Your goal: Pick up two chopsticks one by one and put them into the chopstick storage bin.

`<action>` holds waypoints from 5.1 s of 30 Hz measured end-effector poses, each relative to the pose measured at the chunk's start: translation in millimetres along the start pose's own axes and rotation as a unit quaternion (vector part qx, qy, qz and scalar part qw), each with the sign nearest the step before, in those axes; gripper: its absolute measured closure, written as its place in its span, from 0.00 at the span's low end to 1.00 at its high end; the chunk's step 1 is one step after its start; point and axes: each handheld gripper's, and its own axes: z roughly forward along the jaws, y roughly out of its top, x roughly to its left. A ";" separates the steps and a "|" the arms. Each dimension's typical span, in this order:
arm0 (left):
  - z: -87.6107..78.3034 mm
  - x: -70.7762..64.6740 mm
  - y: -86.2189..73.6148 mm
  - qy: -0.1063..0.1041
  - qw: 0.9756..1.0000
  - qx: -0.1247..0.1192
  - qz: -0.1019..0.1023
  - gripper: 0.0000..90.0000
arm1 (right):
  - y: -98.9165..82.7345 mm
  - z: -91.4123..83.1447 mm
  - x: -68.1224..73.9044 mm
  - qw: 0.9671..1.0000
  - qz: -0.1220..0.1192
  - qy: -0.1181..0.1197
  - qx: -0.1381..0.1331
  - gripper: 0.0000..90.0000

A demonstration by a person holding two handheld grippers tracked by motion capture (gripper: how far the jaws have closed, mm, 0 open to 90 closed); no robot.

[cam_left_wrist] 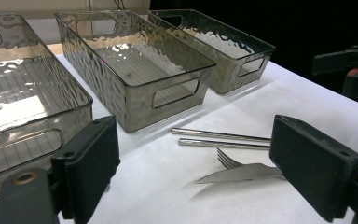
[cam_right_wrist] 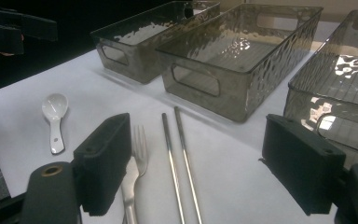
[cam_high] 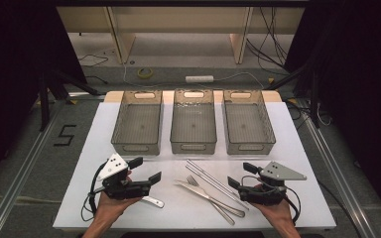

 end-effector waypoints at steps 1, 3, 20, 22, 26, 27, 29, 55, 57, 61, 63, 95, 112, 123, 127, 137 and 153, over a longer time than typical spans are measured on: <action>0.1 -0.1 0.0 0.000 1.000 0.001 0.000 0.17 | -0.1 0.3 0.1 1.000 -0.001 0.000 0.002 0.28; -0.1 -0.1 0.0 0.000 1.000 0.002 0.002 0.17 | 0.1 0.9 0.3 1.000 -0.006 0.000 0.006 0.28; 0.2 1.0 -0.2 0.002 1.000 0.001 -0.001 0.17 | 20.4 6.1 -5.3 0.997 -0.037 0.005 0.066 0.31; 0.2 0.9 -0.2 0.002 1.000 0.001 0.000 0.17 | 26.4 9.6 -6.2 0.995 -0.048 0.008 0.084 0.33; 0.1 1.1 -0.1 0.003 1.000 0.001 0.002 0.17 | 36.2 17.9 -8.0 0.989 -0.061 0.023 0.134 0.33; 0.2 1.3 -0.1 0.003 1.000 0.002 0.002 0.17 | 41.6 24.7 -9.1 0.983 -0.074 0.022 0.169 0.35; 0.3 1.2 -0.2 0.003 1.000 0.002 0.000 0.17 | 44.1 28.7 -9.9 0.979 -0.077 0.021 0.187 0.36; 0.4 0.1 -0.1 0.003 1.000 0.004 0.006 0.17 | 40.6 109.6 -5.1 0.904 -0.141 0.047 0.402 0.61; 0.5 0.1 -0.1 0.002 1.000 0.004 0.007 0.17 | 38.2 115.4 -4.7 0.896 -0.150 0.043 0.415 0.65; 0.5 0.0 -0.1 0.003 1.000 0.005 0.007 0.17 | 36.4 118.7 -5.5 0.893 -0.151 0.047 0.422 0.68; 0.6 0.0 -0.1 0.003 1.000 0.005 0.007 0.17 | 35.6 120.6 -5.1 0.890 -0.150 0.049 0.427 0.70; 1.4 -0.4 -0.2 0.002 1.000 0.007 0.011 0.17 | 28.1 135.8 -0.3 0.869 -0.175 0.055 0.460 0.93; 1.3 0.2 0.0 0.003 1.000 0.008 0.012 0.17 | 41.3 128.3 -1.6 0.874 -0.196 0.052 0.442 0.96; 2.8 -0.3 0.5 0.001 1.000 0.010 0.013 0.17 | 56.2 115.5 2.2 0.878 -0.218 0.053 0.422 0.97; 5.3 -0.3 1.5 -0.002 1.000 0.016 0.017 0.17 | 61.7 110.3 1.7 0.884 -0.215 0.056 0.411 0.97; 31.1 -7.2 8.9 -0.040 0.994 0.076 0.067 0.17 | 79.5 95.6 23.3 0.886 -0.241 0.083 0.387 0.97; 72.1 -27.4 4.7 -0.097 0.968 0.161 0.166 0.26 | 84.7 90.6 60.8 0.867 -0.288 0.134 0.384 0.97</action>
